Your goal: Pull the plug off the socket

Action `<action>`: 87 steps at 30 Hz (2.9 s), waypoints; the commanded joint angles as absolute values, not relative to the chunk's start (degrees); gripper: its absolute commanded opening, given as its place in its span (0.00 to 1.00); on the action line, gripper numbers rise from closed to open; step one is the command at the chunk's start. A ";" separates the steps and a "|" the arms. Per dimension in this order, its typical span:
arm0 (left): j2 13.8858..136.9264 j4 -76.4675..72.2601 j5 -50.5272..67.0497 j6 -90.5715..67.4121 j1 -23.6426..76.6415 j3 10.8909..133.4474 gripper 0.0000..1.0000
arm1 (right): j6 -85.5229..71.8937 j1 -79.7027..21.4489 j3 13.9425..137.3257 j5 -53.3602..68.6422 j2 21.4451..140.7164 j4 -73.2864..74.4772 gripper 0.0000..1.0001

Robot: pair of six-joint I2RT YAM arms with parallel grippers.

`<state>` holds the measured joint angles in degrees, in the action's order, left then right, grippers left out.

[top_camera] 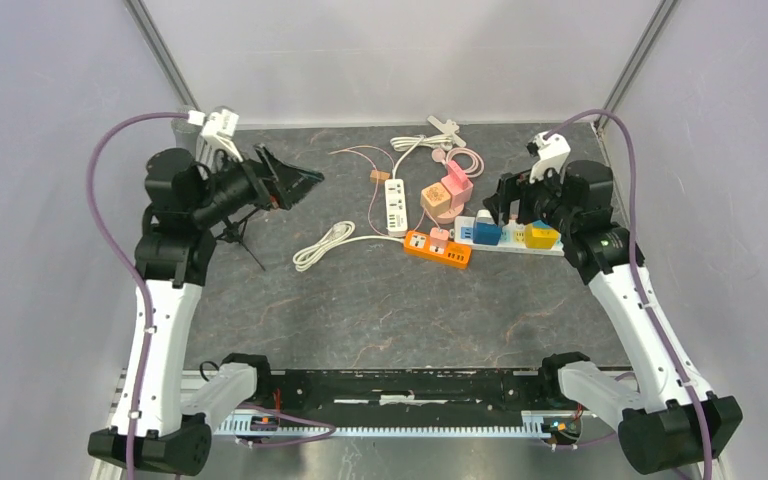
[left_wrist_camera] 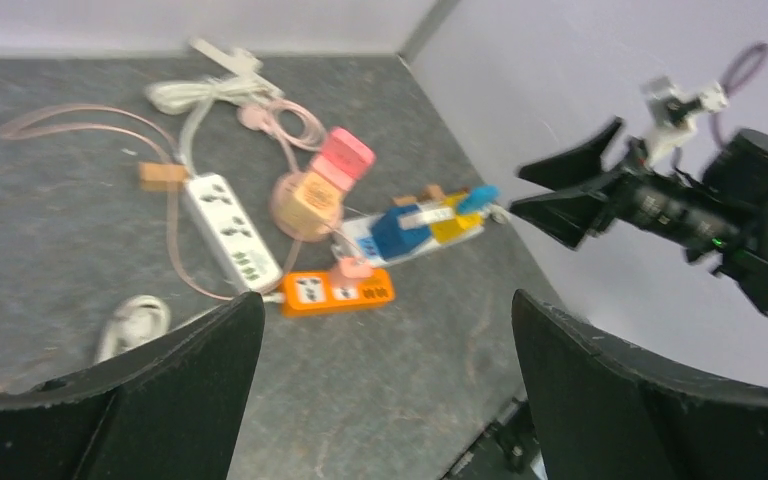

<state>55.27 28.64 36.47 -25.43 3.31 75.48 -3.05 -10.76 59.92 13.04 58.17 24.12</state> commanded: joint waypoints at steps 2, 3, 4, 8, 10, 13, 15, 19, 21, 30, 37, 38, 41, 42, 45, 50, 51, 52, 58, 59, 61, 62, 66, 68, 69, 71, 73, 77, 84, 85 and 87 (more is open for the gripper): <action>55.78 20.54 40.35 -34.37 11.61 67.37 1.00 | -7.52 -12.76 56.09 22.63 58.26 18.25 0.85; 55.95 19.97 38.45 -34.90 13.25 65.83 1.00 | -7.92 -13.81 55.35 20.81 58.51 18.01 0.84; 56.32 19.59 36.58 -35.76 14.87 64.23 1.00 | -8.33 -14.80 54.84 18.33 58.83 18.06 0.84; 57.97 16.60 30.85 -38.32 20.47 58.92 1.00 | -9.88 -16.42 54.82 5.45 60.35 21.04 0.85; 59.05 15.76 27.75 -39.02 23.50 57.59 1.00 | -8.90 -16.45 55.18 1.09 61.04 22.49 0.87; 61.25 15.73 23.58 -39.94 26.97 57.22 1.00 | -2.03 -16.48 54.36 2.10 61.41 22.07 0.86; 62.96 15.69 21.46 -41.01 29.14 57.13 1.00 | 4.84 -16.51 53.82 3.86 61.84 22.10 0.86; 66.04 15.55 19.07 -42.88 31.47 57.56 1.00 | 14.03 -16.51 54.39 5.92 64.01 22.94 0.85; 67.52 15.56 17.97 -44.20 32.05 57.91 1.00 | 16.30 -16.52 55.85 9.74 65.65 24.21 0.84; 73.90 15.29 16.50 -46.58 33.84 60.40 1.00 | 25.22 -16.52 61.92 7.98 74.57 30.29 0.73; 78.23 15.29 18.34 -46.91 35.09 64.05 1.00 | 31.70 -16.45 66.19 9.01 82.28 34.09 0.55; 78.86 15.29 18.62 -47.02 35.43 64.63 1.00 | 32.58 -16.44 66.78 9.90 83.36 34.86 0.53; 81.29 15.29 19.07 -47.50 36.65 66.76 1.00 | 35.12 -16.44 68.54 10.72 85.90 37.09 0.46; 82.20 15.29 19.23 -47.63 36.93 67.63 1.00 | 35.97 -16.31 69.04 11.18 86.47 38.02 0.44; 84.44 15.25 19.55 -48.05 38.08 69.73 1.00 | 38.13 -16.05 70.09 11.51 87.99 39.71 0.49; 86.73 15.29 20.00 -48.16 39.28 71.58 0.98 | 37.40 -15.56 72.25 9.90 87.99 37.81 0.72; 86.91 15.29 19.96 -48.25 39.33 71.63 0.98 | 37.23 -15.49 72.69 9.70 87.86 37.33 0.75; 86.99 15.29 19.92 -48.25 39.43 71.71 0.98 | 37.18 -15.26 73.12 9.73 87.85 37.14 0.77; 87.37 15.29 19.25 -48.65 39.95 71.89 0.98 | 39.01 -11.83 76.03 15.96 90.80 40.66 0.83; 87.45 15.29 19.18 -48.77 40.07 71.89 0.98 | 39.71 -11.06 76.14 17.94 91.29 41.23 0.83; 87.68 15.29 19.07 -49.03 40.42 72.11 0.98 | 41.13 -9.71 77.25 22.06 92.76 43.03 0.82; 87.86 15.29 19.07 -49.15 40.59 72.26 0.98 | 41.92 -9.38 78.03 23.65 93.49 44.05 0.81; 89.28 15.29 19.19 -49.98 41.60 73.59 0.98 | 44.77 -8.31 80.40 30.46 95.41 47.69 0.78; 90.52 15.14 19.23 -50.72 42.38 74.54 0.97 | 45.08 -7.74 80.60 32.76 95.58 48.15 0.72; 91.00 14.59 19.34 -51.20 42.67 74.82 0.97 | 45.33 -7.49 80.41 33.55 95.41 48.25 0.68; 92.24 13.00 19.36 -52.91 43.35 75.15 0.95 | 45.37 -7.09 79.55 34.44 94.53 47.65 0.59; 93.99 11.37 19.34 -55.24 43.93 75.38 0.91 | 45.49 -6.71 78.32 34.61 93.71 47.05 0.53; 98.59 10.40 18.70 -57.37 45.28 78.18 0.79 | 45.99 -6.14 75.41 34.09 92.05 45.14 0.42; 107.73 11.23 15.30 -59.13 47.93 86.59 0.66 | 44.90 -6.15 73.01 32.65 90.80 40.71 0.03; 108.74 11.52 14.55 -59.44 48.13 87.72 0.64 | 44.47 -6.13 72.89 32.53 90.69 40.08 0.00; 110.99 12.35 12.64 -59.84 48.63 89.90 0.60 | 44.21 -6.15 73.03 32.72 90.95 39.73 0.00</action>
<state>107.96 13.17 16.60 -56.80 47.62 84.62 45.17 -6.17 73.73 31.42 92.73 42.24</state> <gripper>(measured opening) 0.630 0.111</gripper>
